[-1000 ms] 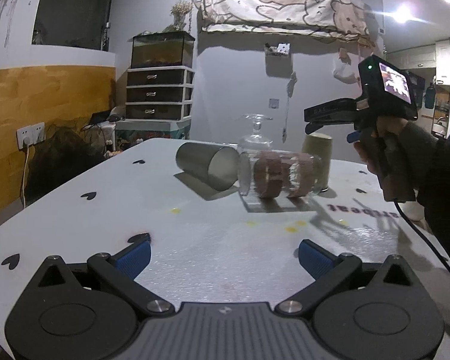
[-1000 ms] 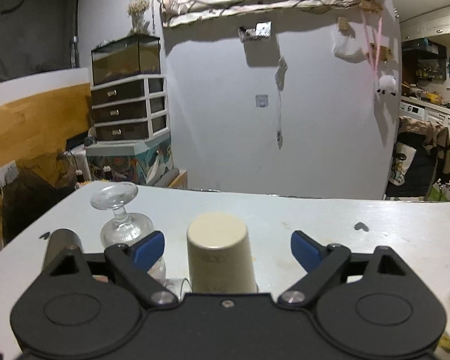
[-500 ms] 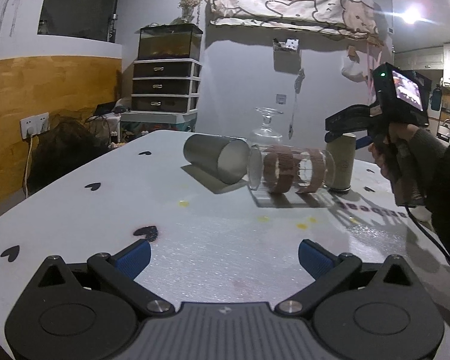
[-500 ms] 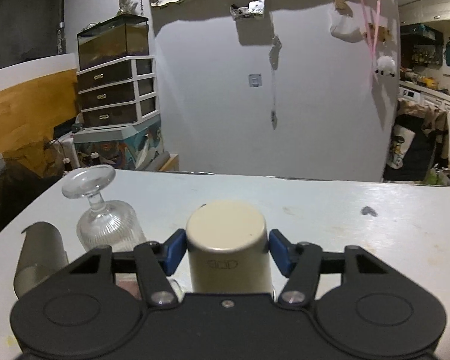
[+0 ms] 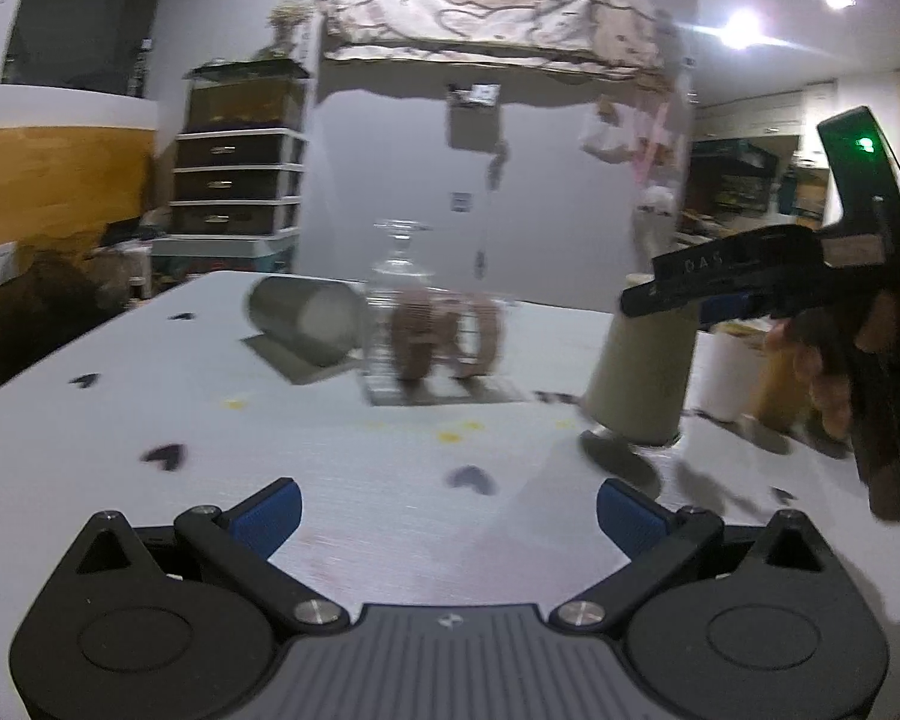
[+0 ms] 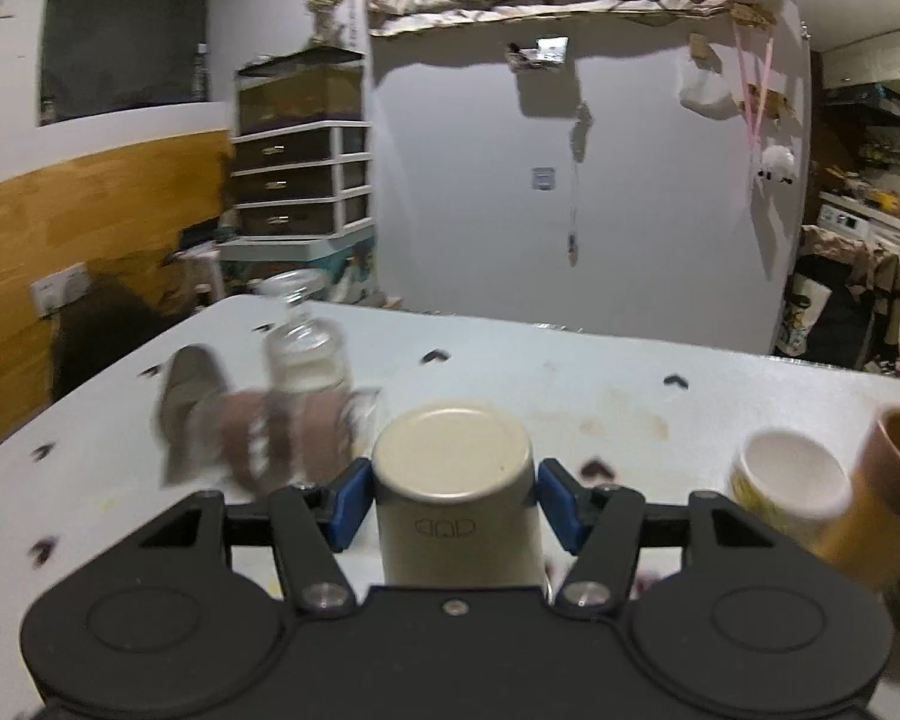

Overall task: Flip cup upright
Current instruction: 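Lift the beige paper cup off the table with the right gripper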

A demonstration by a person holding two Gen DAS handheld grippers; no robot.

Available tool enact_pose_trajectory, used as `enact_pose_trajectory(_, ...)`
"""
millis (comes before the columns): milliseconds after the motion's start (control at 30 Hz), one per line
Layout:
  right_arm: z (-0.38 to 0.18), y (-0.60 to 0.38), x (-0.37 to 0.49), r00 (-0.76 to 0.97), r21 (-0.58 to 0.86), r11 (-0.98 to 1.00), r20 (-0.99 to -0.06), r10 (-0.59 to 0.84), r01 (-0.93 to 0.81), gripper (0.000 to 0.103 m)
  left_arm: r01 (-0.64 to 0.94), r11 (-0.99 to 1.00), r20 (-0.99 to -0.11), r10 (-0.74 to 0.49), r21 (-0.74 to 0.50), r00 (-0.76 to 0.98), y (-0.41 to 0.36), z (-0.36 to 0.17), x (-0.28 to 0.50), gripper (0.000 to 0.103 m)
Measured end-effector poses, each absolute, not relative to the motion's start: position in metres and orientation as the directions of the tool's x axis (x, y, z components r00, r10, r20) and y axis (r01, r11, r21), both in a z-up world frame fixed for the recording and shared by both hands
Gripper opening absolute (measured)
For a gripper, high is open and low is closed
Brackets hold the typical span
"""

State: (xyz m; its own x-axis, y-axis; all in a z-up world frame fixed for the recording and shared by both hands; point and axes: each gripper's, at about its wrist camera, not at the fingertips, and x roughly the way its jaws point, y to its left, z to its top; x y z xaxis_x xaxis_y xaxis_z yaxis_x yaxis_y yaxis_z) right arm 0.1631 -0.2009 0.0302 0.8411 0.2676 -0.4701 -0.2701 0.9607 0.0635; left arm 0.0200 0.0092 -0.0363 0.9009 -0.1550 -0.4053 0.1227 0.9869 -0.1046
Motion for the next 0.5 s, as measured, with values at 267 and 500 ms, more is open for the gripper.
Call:
enact_pose_trajectory(267, 0.017, -0.219, 0.084, 0.812, 0.106, 0.946, -0.489, 0.319, -0.308, 0.061, 0.282, 0.953, -0.419, -0.302, -0.111, 0.856, -0.036, -0.043, 0.009, 0.103)
enact_pose_trajectory(500, 0.009, -0.229, 0.042, 0.804, 0.111, 0.936, -0.485, 0.346, -0.335, 0.061, 0.369, 0.923, -0.452, -0.377, -0.111, 0.808, -0.066, -0.057, 0.016, 0.103)
